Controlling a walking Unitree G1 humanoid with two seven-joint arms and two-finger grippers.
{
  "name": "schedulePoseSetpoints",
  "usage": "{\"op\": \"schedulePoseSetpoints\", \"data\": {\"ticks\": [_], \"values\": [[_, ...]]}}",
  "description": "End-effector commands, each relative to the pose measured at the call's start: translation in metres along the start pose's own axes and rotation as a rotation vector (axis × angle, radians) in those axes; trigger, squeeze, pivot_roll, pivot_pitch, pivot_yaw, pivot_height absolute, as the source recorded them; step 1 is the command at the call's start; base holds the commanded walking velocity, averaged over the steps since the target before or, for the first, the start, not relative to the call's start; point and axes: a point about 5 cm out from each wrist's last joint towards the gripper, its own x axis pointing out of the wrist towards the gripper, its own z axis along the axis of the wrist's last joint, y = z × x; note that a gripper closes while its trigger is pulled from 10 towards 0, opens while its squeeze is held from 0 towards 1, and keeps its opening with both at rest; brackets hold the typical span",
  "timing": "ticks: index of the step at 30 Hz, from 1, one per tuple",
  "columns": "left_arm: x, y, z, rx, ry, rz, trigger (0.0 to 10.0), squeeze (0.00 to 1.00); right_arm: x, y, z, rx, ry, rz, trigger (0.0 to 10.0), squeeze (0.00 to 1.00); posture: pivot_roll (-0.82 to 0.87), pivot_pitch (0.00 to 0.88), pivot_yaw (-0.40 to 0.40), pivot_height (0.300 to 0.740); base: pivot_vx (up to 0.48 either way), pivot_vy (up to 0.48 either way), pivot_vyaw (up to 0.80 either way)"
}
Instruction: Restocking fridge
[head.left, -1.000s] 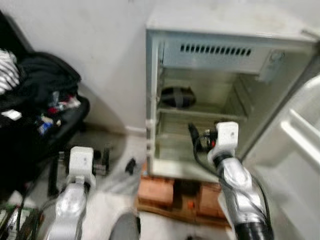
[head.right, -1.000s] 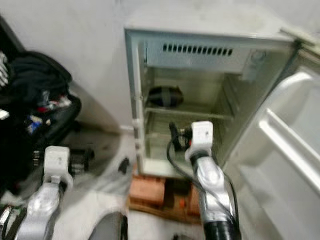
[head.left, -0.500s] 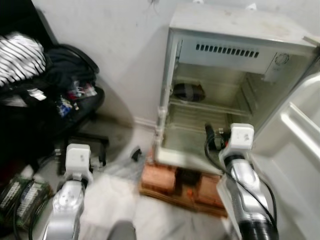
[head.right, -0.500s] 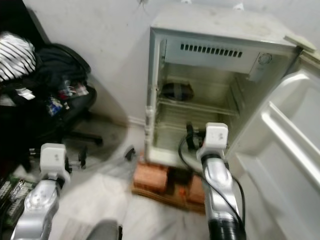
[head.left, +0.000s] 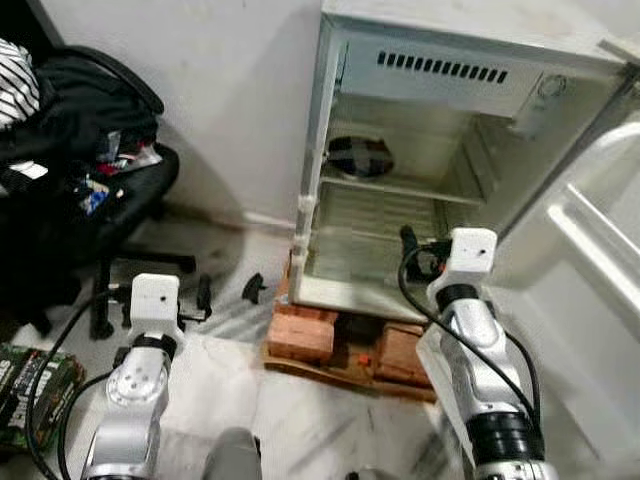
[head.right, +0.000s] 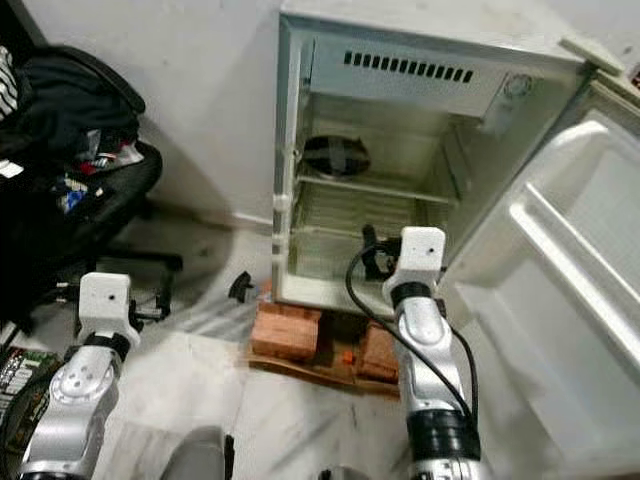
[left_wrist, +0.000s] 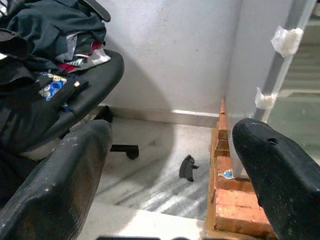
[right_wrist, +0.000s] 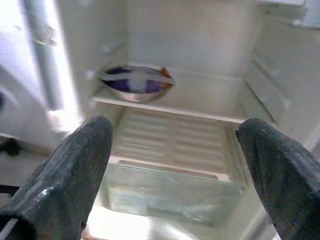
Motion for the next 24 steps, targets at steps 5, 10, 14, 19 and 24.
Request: {"op": "schedulePoseSetpoints", "data": {"ticks": [5,10,14,19,24], "values": [[0.001,-0.002,0.000,0.011,-0.002,-0.009,10.0,0.00,0.003,0.000,0.001,0.052,0.005,0.013,10.0,0.00,0.17,0.000,-0.083,0.740,-0.276,0.000,0.00],[0.001,-0.002,-0.001,0.015,0.003,-0.008,10.0,0.00,0.003,-0.001,-0.003,0.049,0.025,-0.004,10.0,0.00,0.17,0.000,-0.084,0.740,-0.259,0.000,0.00],[0.001,-0.002,-0.001,0.018,0.005,-0.008,10.0,0.00,0.002,-0.002,-0.006,0.052,0.039,-0.024,10.0,0.00,0.17,0.000,-0.082,0.740,-0.124,0.000,0.00],[0.002,-0.003,-0.001,0.023,0.008,-0.011,10.0,0.00,0.001,-0.005,-0.007,0.036,0.052,-0.048,10.0,0.00,0.16,0.000,-0.080,0.740,0.000,0.000,0.00],[0.002,-0.004,0.000,0.009,-0.006,-0.026,10.0,0.00,0.002,-0.009,-0.008,-0.032,0.051,-0.095,10.0,0.00,0.16,0.000,-0.080,0.740,0.000,0.000,0.00]]}}
